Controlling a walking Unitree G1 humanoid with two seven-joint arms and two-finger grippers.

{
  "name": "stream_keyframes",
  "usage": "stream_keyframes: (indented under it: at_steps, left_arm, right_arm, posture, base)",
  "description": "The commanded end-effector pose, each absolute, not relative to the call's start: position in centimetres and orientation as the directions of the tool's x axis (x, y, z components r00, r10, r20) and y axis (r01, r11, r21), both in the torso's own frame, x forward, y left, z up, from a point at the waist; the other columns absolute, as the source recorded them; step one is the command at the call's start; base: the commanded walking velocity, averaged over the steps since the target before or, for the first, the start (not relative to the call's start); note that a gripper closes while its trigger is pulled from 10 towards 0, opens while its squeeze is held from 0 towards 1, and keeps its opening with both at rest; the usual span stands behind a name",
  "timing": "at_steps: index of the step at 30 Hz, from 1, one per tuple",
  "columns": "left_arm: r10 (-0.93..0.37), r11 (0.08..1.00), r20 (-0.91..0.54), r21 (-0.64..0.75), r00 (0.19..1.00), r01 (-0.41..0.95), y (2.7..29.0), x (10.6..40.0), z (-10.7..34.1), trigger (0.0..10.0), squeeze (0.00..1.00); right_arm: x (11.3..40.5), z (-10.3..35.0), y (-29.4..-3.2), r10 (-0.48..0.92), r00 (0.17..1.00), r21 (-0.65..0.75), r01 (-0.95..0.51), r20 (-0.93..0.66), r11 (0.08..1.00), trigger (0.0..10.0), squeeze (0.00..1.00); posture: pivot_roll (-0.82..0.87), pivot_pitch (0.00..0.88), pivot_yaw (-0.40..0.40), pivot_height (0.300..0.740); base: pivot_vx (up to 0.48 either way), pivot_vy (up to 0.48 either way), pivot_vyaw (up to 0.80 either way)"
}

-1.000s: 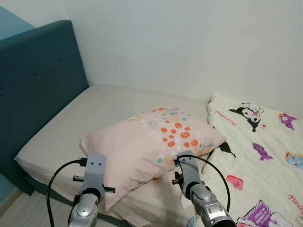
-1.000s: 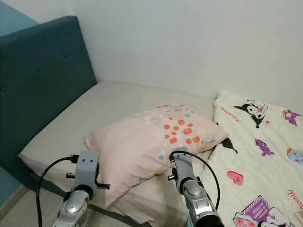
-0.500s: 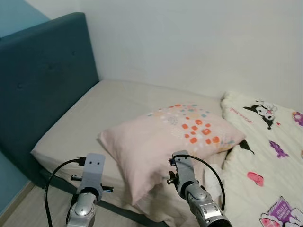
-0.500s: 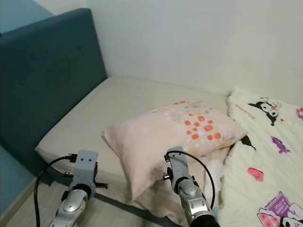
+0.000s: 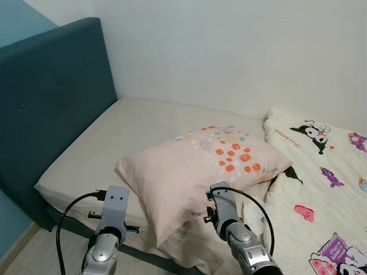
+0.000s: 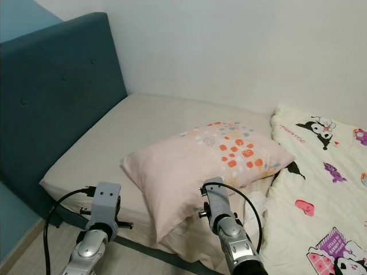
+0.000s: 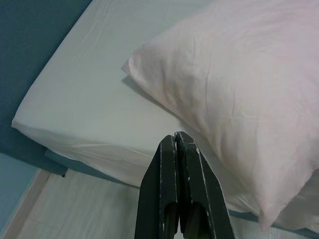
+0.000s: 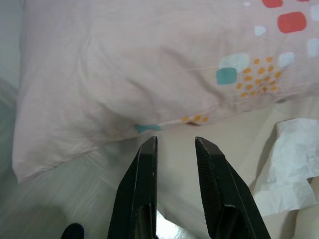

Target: Clean up the room

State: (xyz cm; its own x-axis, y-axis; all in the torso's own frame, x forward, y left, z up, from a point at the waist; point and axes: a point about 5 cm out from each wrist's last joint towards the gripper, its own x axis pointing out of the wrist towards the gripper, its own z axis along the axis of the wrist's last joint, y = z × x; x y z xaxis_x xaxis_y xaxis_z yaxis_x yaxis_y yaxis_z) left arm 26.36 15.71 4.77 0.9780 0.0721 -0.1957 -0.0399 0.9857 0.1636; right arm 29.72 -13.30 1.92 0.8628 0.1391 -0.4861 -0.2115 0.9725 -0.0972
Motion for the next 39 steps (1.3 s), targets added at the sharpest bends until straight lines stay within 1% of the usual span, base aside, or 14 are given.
stream_keyframes:
  at_steps: [1, 7, 11, 21, 34, 35, 37, 39]
  left_arm:
    - [0.073, 0.986, -0.199, 0.165, 0.977, -0.040, 15.6, 26.2, 4.6, 10.0, 0.00]
    - [0.072, 0.986, -0.194, 0.164, 0.978, -0.040, 15.6, 26.3, 4.6, 10.0, 0.00]
    - [0.072, 0.986, -0.195, 0.161, 0.978, -0.040, 15.6, 26.3, 4.6, 10.0, 0.00]
    - [0.066, 0.988, -0.198, 0.153, 0.978, -0.036, 15.4, 26.4, 4.6, 10.0, 0.00]
    - [0.059, 0.989, -0.196, 0.147, 0.979, -0.030, 15.3, 26.4, 4.6, 10.0, 0.00]
    - [0.059, 0.989, -0.196, 0.147, 0.979, -0.030, 15.3, 26.4, 4.6, 10.0, 0.00]
    - [0.055, 0.989, -0.196, 0.147, 0.979, -0.026, 15.3, 26.5, 4.6, 10.0, 0.00]
    - [0.054, 0.989, -0.197, 0.146, 0.979, -0.025, 15.2, 26.5, 4.6, 10.0, 0.00]
  right_arm:
    - [29.6, 1.8, -13.4, 0.134, 0.864, -0.088, -0.201, -0.484, 0.976, 10.0, 0.00]
    - [29.7, 1.9, -13.5, 0.128, 0.871, -0.103, -0.200, -0.474, 0.974, 10.0, 0.00]
    - [29.8, 2.0, -13.8, 0.115, 0.872, -0.089, -0.178, -0.476, 0.980, 10.0, 0.00]
    - [29.9, 2.1, -14.3, 0.104, 0.875, -0.085, -0.163, -0.473, 0.983, 10.0, 0.00]
    - [29.9, 2.2, -14.5, 0.095, 0.877, -0.087, -0.153, -0.470, 0.984, 10.0, 0.00]
    - [29.9, 2.2, -14.5, 0.095, 0.877, -0.087, -0.153, -0.470, 0.984, 10.0, 0.00]
    - [29.9, 2.2, -14.6, 0.092, 0.878, -0.088, -0.150, -0.470, 0.985, 10.0, 0.00]
    - [29.9, 2.2, -14.6, 0.091, 0.878, -0.088, -0.150, -0.469, 0.985, 10.0, 0.00]
  posture:
    - [0.01, 0.050, -0.020, 0.740]
    - [0.01, 0.050, -0.017, 0.740]
    - [0.01, 0.054, -0.017, 0.735]
    - [0.00, 0.056, -0.018, 0.700]
    - [0.00, 0.059, -0.016, 0.635]
    - [0.00, 0.059, -0.016, 0.635]
    - [0.00, 0.060, -0.015, 0.620]
    - [0.00, 0.060, -0.014, 0.615]
  base:
    - [0.000, 0.000, 0.00]
    - [0.000, 0.000, 0.00]
    - [0.000, 0.000, 0.00]
    - [0.000, 0.000, 0.00]
    - [0.000, 0.000, 0.00]
    - [0.000, 0.000, 0.00]
    - [0.000, 0.000, 0.00]
    - [0.000, 0.000, 0.00]
